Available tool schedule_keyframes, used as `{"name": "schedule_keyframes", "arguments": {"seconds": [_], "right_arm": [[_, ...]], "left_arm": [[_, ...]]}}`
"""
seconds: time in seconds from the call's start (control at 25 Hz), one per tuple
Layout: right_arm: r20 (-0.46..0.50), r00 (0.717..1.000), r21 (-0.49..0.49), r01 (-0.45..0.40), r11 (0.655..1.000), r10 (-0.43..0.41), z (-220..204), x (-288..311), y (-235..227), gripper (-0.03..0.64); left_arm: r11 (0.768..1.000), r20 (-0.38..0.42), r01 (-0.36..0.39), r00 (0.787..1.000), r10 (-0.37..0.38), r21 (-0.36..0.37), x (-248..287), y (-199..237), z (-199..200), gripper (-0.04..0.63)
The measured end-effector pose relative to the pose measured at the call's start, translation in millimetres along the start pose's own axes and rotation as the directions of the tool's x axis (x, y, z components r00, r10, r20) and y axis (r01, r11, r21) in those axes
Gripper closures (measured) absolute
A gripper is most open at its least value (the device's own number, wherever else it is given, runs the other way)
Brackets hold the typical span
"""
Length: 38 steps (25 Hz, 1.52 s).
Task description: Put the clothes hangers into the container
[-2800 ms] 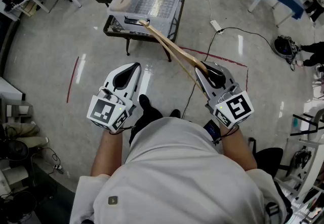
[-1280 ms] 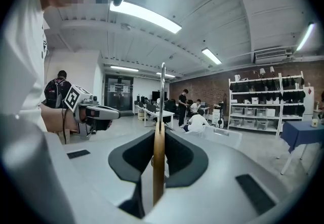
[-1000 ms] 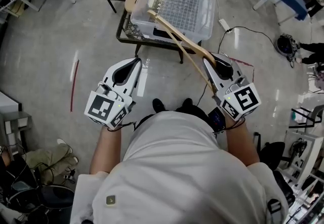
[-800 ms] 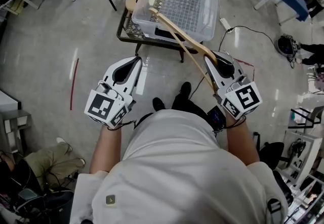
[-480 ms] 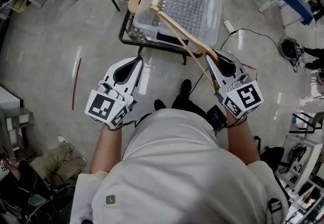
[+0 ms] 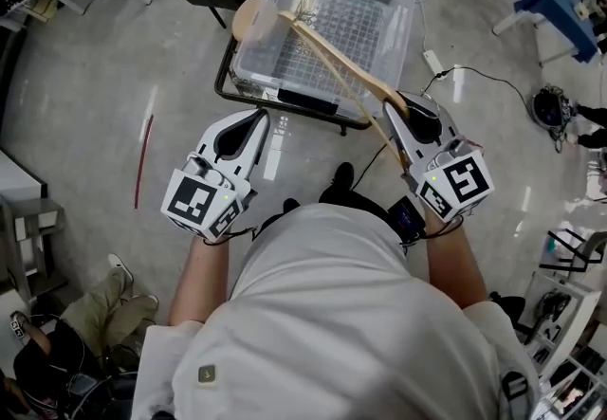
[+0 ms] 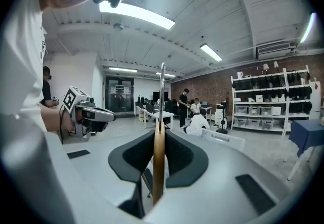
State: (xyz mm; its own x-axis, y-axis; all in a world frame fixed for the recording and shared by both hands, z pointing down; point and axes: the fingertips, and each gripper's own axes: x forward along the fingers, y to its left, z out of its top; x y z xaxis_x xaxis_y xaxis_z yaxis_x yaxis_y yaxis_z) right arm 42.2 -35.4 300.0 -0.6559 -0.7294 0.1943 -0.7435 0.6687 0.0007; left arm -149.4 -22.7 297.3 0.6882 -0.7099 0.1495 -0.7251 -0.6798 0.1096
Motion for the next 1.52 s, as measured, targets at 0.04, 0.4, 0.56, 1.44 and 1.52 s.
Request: {"name": "schedule_keyframes", "arguments": {"seconds": [0.04,0.4,0.56,1.44,1.52], "right_arm": [[0.002,1.000,-0.002,-0.007,1.000,0.007,1,-1,-10,0.549],[0.018,0.997,-0.021,-0.074,0.997,0.075,6,-10,-88,0.549],[0.022,0.994,-0.029,-0.106,0.994,0.107,13,-11,-110,0.549],[-0.097,0.971,-0.083,-0.227,0.970,0.219,1,73,-141,0.549],[-0.121,0.964,-0.104,-0.251,0.962,0.238,-4,90,-137,0.549]], "left_arm": [[1.000,-0.001,-0.005,1.000,0.005,0.001,10,-3,2,0.578],[0.999,-0.016,-0.048,0.999,0.048,0.010,96,-24,14,0.578],[0.998,-0.020,-0.067,0.998,0.068,0.021,120,-29,23,0.578],[0.995,-0.049,-0.095,0.994,0.093,-0.024,173,36,12,0.578],[0.995,-0.053,-0.099,0.994,0.097,-0.032,172,51,7,0.578]]}}
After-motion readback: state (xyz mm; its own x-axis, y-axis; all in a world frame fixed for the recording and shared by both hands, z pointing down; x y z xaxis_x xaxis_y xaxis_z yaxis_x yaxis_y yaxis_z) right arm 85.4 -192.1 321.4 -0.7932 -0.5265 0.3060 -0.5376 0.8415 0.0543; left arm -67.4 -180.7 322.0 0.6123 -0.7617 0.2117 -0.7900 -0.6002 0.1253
